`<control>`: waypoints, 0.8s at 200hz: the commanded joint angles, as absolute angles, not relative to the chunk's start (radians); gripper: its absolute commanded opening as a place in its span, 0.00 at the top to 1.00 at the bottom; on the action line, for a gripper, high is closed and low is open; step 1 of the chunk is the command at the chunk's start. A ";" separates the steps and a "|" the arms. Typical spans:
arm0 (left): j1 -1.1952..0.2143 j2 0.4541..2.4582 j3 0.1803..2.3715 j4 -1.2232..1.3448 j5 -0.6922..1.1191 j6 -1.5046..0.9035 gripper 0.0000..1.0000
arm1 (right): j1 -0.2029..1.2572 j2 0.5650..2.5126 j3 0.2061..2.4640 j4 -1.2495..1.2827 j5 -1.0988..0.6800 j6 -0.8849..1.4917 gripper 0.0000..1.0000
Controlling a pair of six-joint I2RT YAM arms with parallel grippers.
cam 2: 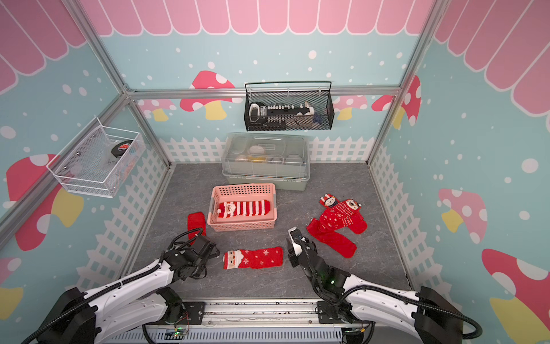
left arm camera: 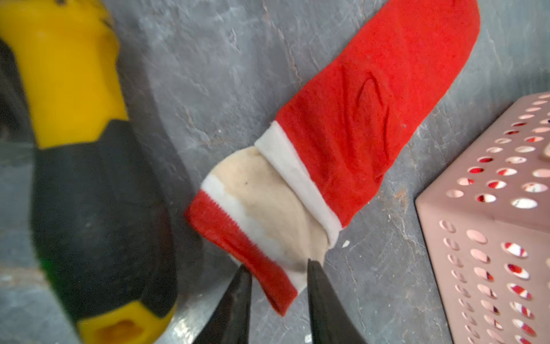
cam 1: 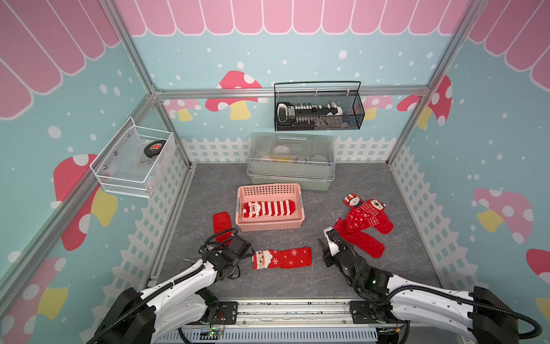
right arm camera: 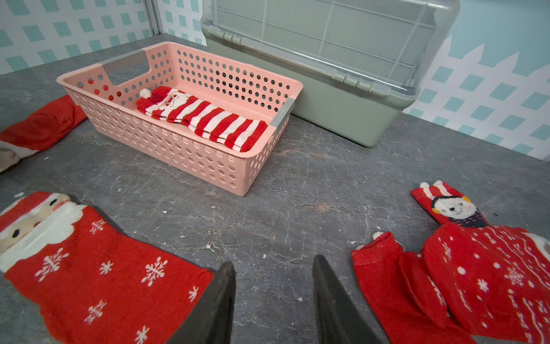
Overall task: Place the socks together as a pair
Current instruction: Pick up the sock at the center of the board.
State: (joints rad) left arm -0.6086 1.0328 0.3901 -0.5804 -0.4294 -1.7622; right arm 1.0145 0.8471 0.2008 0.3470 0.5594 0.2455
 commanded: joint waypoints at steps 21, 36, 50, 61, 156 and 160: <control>-0.599 1.057 0.433 -0.596 -0.466 -1.743 0.96 | 1.013 0.857 0.192 0.377 0.540 0.207 0.58; -0.598 1.033 0.480 -0.635 -0.494 -1.675 1.00 | 1.014 0.853 0.192 0.378 0.532 0.202 0.58; -0.599 1.005 0.530 -0.687 -0.521 -1.605 1.00 | 1.014 0.847 0.183 0.388 0.528 0.193 0.58; -0.599 0.981 0.574 -0.729 -0.540 -1.551 1.00 | 1.014 0.843 0.173 0.410 0.529 0.186 0.57; -0.598 0.914 1.092 -1.040 -0.508 -0.966 1.00 | 1.014 0.794 0.084 0.700 0.254 0.076 0.36; -0.600 0.914 1.110 -1.050 -0.505 -0.958 1.00 | 1.014 0.792 0.093 0.698 0.234 0.075 0.35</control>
State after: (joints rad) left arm -0.6041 0.9192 1.0138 -0.9207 -0.5079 -1.1431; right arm 1.0142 0.8062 0.0837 0.5743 0.3653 0.1268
